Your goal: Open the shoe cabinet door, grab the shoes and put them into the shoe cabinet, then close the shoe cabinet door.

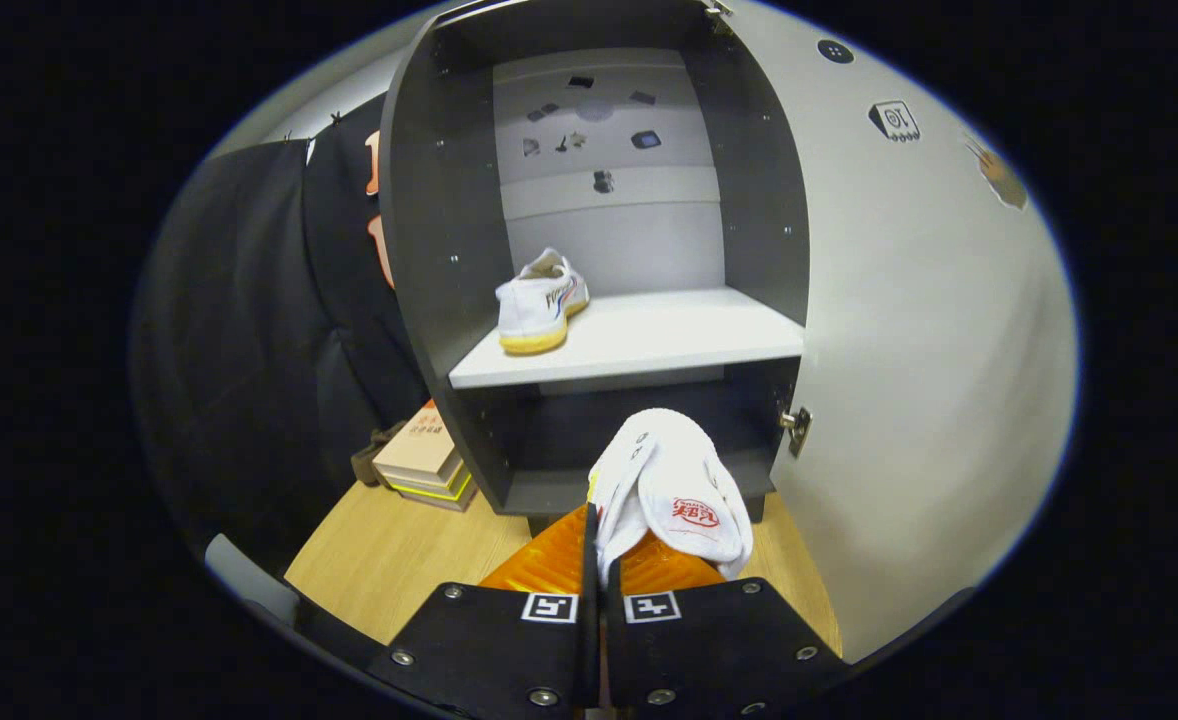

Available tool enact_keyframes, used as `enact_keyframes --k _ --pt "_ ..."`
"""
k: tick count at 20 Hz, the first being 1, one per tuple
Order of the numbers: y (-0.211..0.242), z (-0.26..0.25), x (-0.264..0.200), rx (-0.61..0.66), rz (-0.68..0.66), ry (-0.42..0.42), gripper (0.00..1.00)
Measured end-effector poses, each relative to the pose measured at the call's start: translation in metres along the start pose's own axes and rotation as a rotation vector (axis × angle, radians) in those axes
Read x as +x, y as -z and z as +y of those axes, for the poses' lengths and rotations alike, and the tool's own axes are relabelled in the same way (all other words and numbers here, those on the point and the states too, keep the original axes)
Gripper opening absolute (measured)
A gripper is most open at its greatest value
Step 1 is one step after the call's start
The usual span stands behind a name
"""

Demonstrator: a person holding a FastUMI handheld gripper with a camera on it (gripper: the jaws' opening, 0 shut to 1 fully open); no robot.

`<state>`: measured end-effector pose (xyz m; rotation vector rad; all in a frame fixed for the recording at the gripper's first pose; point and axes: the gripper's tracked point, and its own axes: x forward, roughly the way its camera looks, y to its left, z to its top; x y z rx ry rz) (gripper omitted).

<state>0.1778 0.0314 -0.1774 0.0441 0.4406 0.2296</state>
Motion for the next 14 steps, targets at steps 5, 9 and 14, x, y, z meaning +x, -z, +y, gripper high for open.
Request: enact_keyframes --k 5,9,14 --pt "-0.059 -0.003 0.019 -0.021 -0.05 -0.012 0.03" --pt "-0.103 -0.018 0.049 -0.048 -0.076 0.003 0.03" --pt "-0.148 -0.035 0.114 -0.053 -0.064 0.004 0.03"
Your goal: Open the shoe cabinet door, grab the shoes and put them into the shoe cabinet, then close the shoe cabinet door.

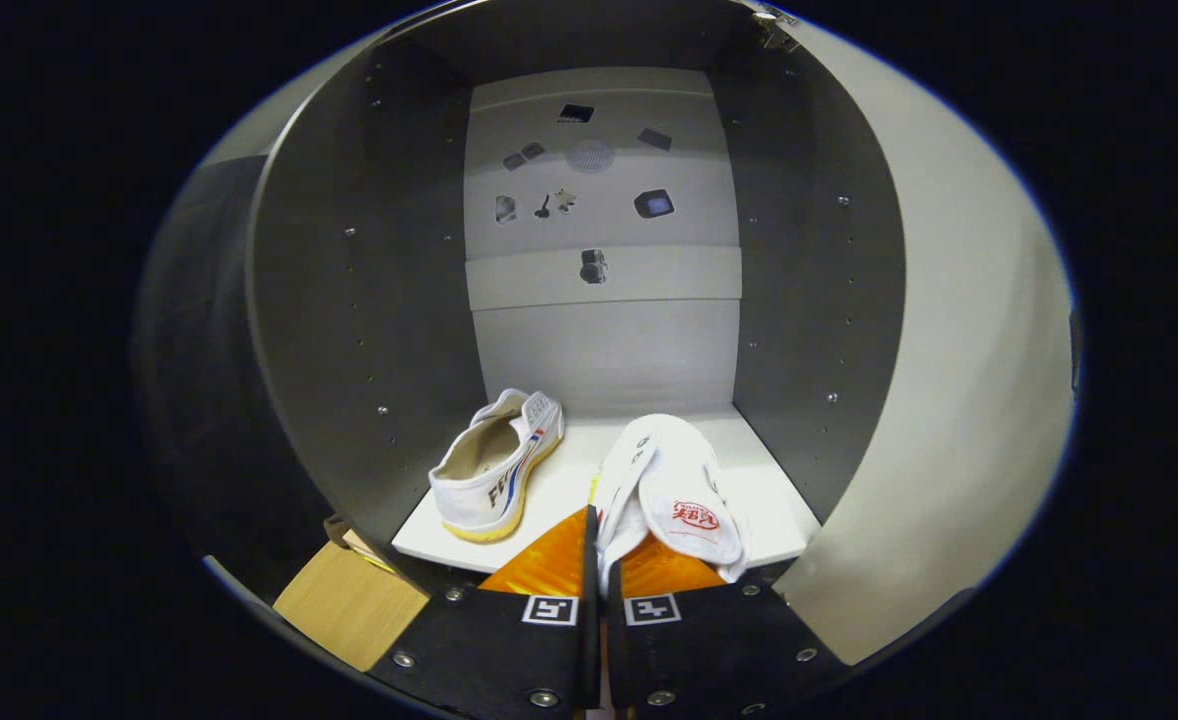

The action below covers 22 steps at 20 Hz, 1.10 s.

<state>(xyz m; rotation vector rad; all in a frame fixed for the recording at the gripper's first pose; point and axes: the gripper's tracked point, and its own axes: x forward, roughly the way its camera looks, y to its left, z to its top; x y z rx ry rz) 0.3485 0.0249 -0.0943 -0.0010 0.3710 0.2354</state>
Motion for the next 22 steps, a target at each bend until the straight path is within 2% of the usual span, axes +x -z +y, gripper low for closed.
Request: enact_keyframes --k 8,12,17,22 --pt "-0.032 -0.029 0.09 -0.018 0.031 0.03 0.03" --pt "-0.023 -0.034 0.121 -0.057 0.09 0.047 0.03" --pt "-0.014 -0.027 0.129 -0.025 0.123 0.053 0.03" --pt "-0.011 -0.021 0.118 -0.022 0.117 0.062 0.15"
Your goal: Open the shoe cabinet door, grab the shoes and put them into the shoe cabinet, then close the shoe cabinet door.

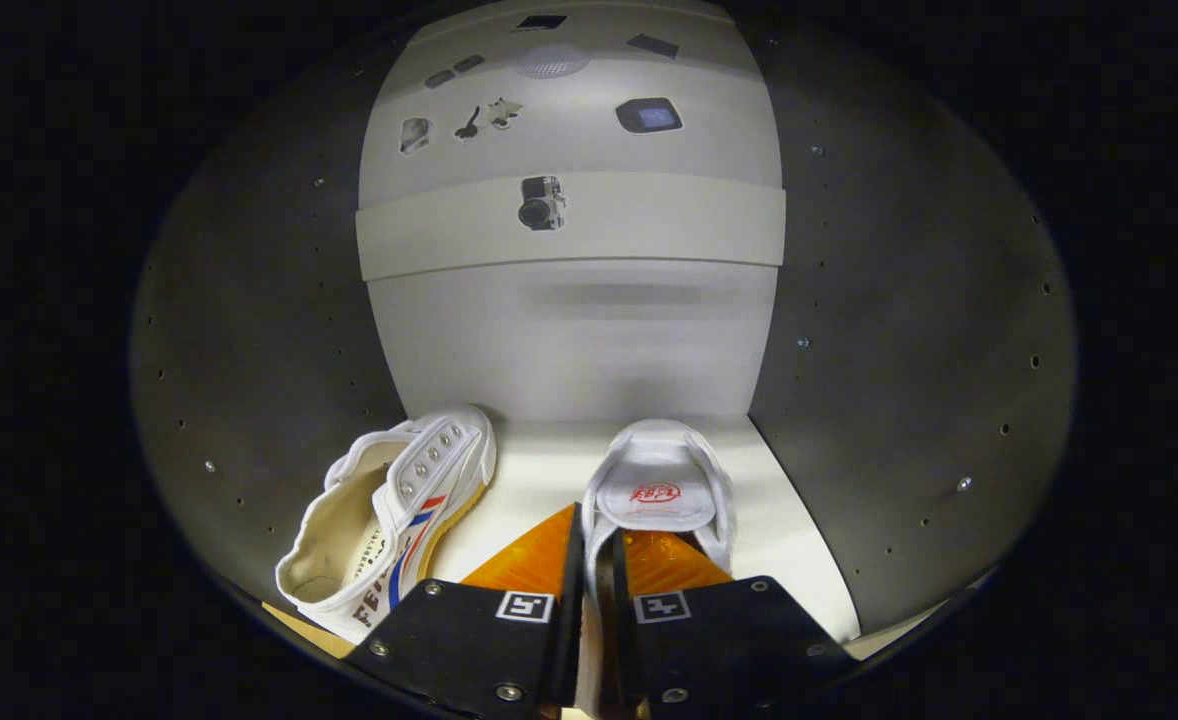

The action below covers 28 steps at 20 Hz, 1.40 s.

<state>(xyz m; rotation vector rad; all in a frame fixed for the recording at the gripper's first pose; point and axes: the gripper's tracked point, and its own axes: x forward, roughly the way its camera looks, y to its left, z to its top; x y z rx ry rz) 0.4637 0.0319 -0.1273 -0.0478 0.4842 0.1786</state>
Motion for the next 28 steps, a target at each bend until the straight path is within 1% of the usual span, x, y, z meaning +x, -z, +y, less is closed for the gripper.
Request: enact_keyframes --k 4,8,12,18,23,25,26,28 --pt "0.005 0.001 -0.027 0.016 -0.011 0.004 0.16" --pt "0.001 0.007 -0.073 0.027 -0.044 0.006 0.16" --pt "0.004 0.009 -0.122 0.024 -0.075 0.031 0.16" --pt "0.014 0.022 -0.212 0.054 -0.14 0.032 0.15" --pt "0.032 0.035 -0.296 0.099 -0.188 0.012 0.15" --pt "0.042 0.034 -0.325 0.094 -0.19 0.018 0.15" --pt "0.052 0.037 -0.34 0.09 -0.201 0.02 0.18" --pt "0.057 0.036 -0.369 0.102 -0.227 0.027 0.18"
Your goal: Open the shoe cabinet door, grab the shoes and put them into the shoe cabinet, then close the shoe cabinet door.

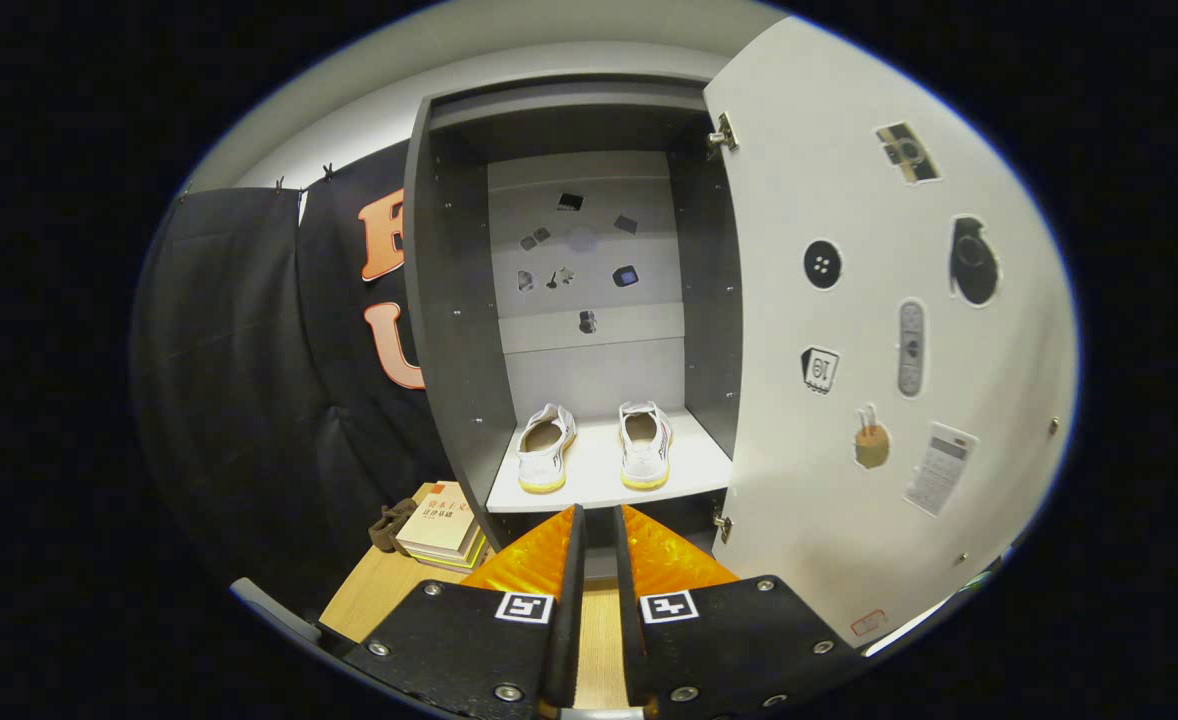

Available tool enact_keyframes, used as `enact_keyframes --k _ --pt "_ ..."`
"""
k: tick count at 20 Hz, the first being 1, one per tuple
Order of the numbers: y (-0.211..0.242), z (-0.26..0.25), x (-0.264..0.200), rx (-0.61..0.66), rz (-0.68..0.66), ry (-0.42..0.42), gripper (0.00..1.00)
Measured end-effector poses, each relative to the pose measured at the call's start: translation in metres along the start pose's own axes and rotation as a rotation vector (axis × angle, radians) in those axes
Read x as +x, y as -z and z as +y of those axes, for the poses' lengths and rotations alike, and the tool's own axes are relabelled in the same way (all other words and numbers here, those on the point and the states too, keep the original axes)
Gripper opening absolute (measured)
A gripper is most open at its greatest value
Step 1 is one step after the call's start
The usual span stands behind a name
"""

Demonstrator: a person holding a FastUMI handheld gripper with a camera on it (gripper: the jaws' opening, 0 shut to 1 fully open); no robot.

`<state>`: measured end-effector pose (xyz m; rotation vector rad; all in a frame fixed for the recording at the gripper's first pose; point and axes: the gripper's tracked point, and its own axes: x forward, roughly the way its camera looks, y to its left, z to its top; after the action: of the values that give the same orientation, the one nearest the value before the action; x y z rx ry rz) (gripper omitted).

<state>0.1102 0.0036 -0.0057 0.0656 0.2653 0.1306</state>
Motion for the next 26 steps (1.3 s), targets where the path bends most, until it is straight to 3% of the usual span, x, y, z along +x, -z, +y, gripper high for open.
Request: enact_keyframes --k 6,12,21,26 --pt "0.001 -0.013 -0.075 0.008 -0.056 0.025 0.2" --pt "-0.008 -0.044 -0.133 0.048 -0.124 0.054 0.38" --pt "-0.001 -0.128 -0.182 0.036 -0.148 0.195 0.51" --pt "0.007 -0.175 -0.185 0.044 -0.143 0.249 0.57"
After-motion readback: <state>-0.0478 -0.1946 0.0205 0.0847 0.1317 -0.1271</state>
